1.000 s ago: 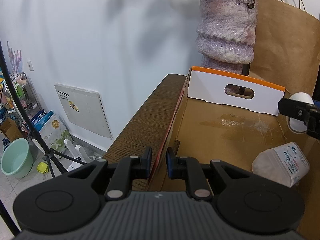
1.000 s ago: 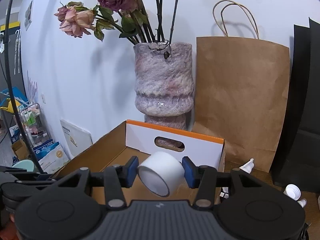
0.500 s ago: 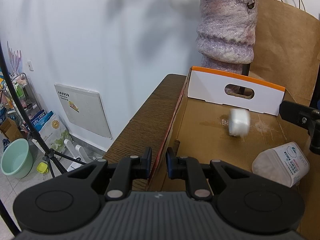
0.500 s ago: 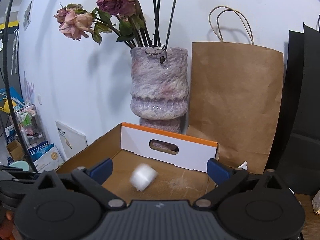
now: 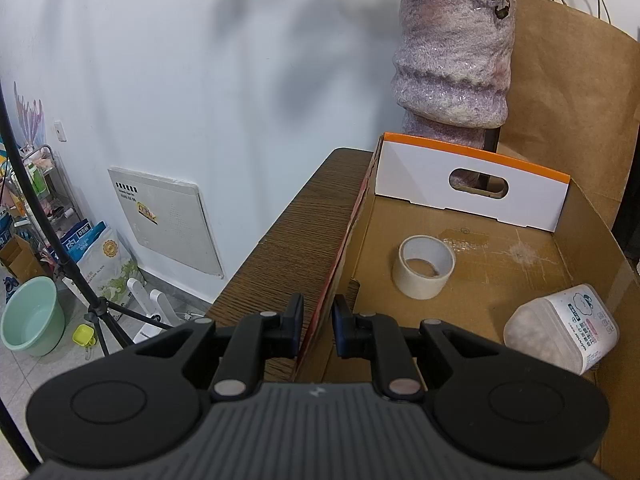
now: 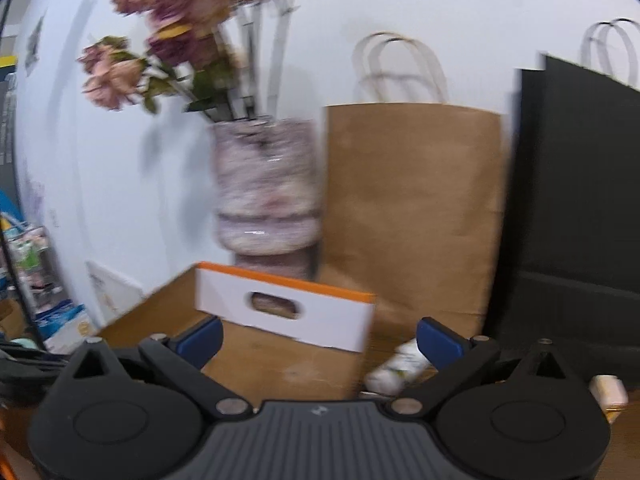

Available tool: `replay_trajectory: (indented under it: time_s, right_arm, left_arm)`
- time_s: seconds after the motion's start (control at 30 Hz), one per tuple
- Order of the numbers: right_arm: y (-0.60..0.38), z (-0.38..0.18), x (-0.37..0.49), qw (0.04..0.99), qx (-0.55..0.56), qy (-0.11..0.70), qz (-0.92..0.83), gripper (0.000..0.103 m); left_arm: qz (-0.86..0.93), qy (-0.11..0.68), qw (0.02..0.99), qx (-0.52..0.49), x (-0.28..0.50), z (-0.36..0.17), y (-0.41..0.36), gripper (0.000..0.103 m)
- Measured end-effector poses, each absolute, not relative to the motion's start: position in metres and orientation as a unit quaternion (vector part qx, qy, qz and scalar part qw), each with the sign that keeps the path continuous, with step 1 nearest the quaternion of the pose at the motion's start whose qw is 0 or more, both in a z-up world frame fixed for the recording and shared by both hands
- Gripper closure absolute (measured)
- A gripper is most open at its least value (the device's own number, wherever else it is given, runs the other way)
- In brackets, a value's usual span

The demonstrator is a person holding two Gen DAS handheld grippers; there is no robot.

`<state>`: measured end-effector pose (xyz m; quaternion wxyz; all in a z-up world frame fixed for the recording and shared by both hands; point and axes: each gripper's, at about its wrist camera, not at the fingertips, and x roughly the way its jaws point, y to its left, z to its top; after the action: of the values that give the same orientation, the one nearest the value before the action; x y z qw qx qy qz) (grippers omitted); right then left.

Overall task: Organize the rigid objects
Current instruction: 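Move the right gripper to the black coiled cable and grasp it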

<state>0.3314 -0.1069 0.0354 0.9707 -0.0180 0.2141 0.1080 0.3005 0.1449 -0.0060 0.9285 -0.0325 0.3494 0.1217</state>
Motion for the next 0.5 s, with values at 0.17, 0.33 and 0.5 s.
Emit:
replay_trajectory:
  time_s: [0.17, 0.33, 0.5]
  right_arm:
    - [-0.162, 0.031, 0.329, 0.975, -0.005, 0.217, 0.048, 0.000]
    - [-0.214, 0.019, 0.327, 0.972, 0.003, 0.235, -0.010, 0.000]
    - [-0.247, -0.004, 0.322, 0.963, -0.003, 0.265, -0.051, 0.000]
  left_arm:
    - [0.122, 0.349, 0.928, -0.032, 0.300, -0.006, 0.145, 0.087]
    - [0.122, 0.349, 0.929, -0.032, 0.301, -0.006, 0.145, 0.087]
    - [0.122, 0.349, 0.928, -0.033, 0.300, -0.006, 0.145, 0.087]
